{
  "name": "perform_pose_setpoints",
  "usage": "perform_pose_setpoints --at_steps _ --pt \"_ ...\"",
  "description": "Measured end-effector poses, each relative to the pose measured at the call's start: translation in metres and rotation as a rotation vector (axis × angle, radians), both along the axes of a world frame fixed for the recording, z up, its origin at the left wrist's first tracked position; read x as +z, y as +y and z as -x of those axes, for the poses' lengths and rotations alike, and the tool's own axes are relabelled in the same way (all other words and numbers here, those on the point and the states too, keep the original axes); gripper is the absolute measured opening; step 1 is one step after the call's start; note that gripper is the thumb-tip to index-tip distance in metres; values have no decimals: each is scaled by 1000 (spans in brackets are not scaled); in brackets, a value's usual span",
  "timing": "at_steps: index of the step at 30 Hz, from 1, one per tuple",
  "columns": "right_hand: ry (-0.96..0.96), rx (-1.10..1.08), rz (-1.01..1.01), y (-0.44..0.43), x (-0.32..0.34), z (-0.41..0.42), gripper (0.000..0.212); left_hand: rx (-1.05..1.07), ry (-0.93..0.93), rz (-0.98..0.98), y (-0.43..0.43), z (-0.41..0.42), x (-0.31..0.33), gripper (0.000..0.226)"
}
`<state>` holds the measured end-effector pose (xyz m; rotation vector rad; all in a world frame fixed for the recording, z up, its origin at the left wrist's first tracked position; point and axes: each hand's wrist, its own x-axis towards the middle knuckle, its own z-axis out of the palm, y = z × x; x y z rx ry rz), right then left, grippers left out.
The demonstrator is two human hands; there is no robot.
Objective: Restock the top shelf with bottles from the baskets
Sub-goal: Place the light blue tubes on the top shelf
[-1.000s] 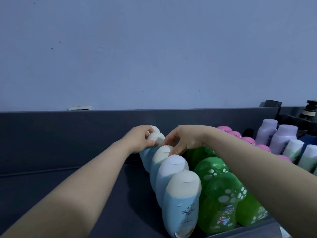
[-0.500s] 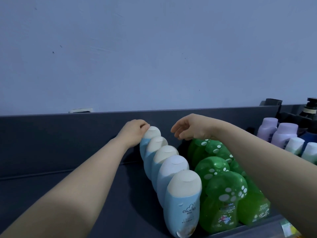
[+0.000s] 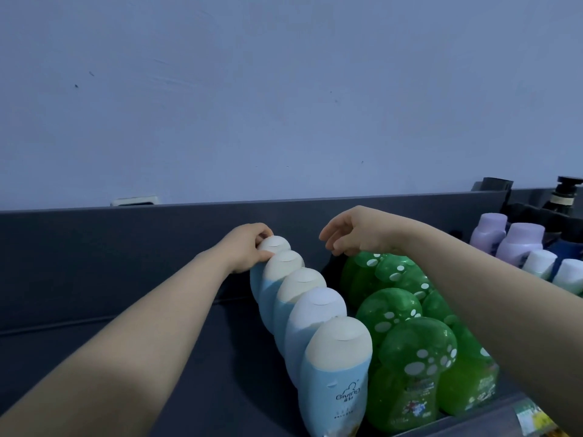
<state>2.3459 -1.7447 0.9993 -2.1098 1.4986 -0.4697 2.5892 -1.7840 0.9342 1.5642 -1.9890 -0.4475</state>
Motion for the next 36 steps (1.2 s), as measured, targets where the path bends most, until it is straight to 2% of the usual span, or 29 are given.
perform_pose_setpoints --at_steps 4,7,9,16,27,36 --pt "40 -12 27 7 2 -1 31 -15 -6 -6 7 3 -2 29" --pt "140 -22 103 14 1 0 33 -14 -104 -12 15 6 6 40" --pt "211 -32 167 20 0 1 37 -1 -190 35 24 9 15 45" --pt "383 -44 277 64 7 17 46 76 -413 274 74 36 47 42" --pt "462 -165 331 189 6 122 47 -81 -416 446 200 176 46 40" --pt "456 -299 190 305 -62 248 47 -347 -336 469 286 313 -33 36"
